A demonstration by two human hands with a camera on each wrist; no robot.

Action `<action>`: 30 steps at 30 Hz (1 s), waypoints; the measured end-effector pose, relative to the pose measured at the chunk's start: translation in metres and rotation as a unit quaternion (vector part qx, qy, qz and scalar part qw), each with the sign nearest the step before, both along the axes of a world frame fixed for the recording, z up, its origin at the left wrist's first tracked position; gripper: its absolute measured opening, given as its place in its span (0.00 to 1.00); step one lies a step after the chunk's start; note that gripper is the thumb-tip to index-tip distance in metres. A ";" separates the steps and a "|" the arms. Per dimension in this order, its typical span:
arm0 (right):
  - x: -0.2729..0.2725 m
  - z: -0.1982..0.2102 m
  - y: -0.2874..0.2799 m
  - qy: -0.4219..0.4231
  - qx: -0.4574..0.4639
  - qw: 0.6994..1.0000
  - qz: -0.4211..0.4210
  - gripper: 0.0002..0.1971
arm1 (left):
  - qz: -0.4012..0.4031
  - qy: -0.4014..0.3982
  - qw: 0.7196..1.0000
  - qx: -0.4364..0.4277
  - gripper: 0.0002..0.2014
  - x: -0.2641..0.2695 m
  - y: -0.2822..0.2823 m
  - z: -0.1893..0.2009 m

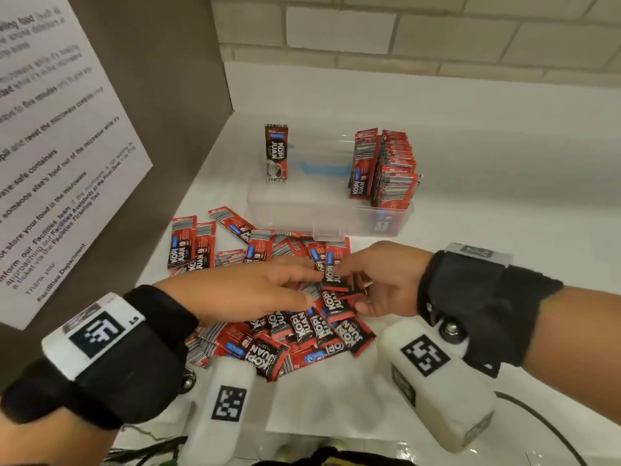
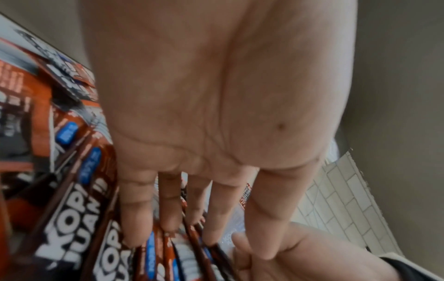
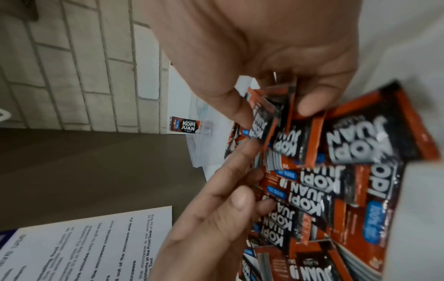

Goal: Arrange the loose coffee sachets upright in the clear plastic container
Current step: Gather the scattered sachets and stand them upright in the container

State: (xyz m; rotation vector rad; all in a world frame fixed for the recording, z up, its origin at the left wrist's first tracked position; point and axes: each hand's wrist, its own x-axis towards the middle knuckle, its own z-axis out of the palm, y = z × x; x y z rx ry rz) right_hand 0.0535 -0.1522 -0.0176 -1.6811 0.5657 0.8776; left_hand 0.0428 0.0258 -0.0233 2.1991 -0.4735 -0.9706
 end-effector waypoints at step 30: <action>-0.029 0.019 -0.057 -0.245 0.065 0.967 -0.014 0.14 | 0.058 0.059 0.984 -0.160 0.18 0.011 -0.003 0.007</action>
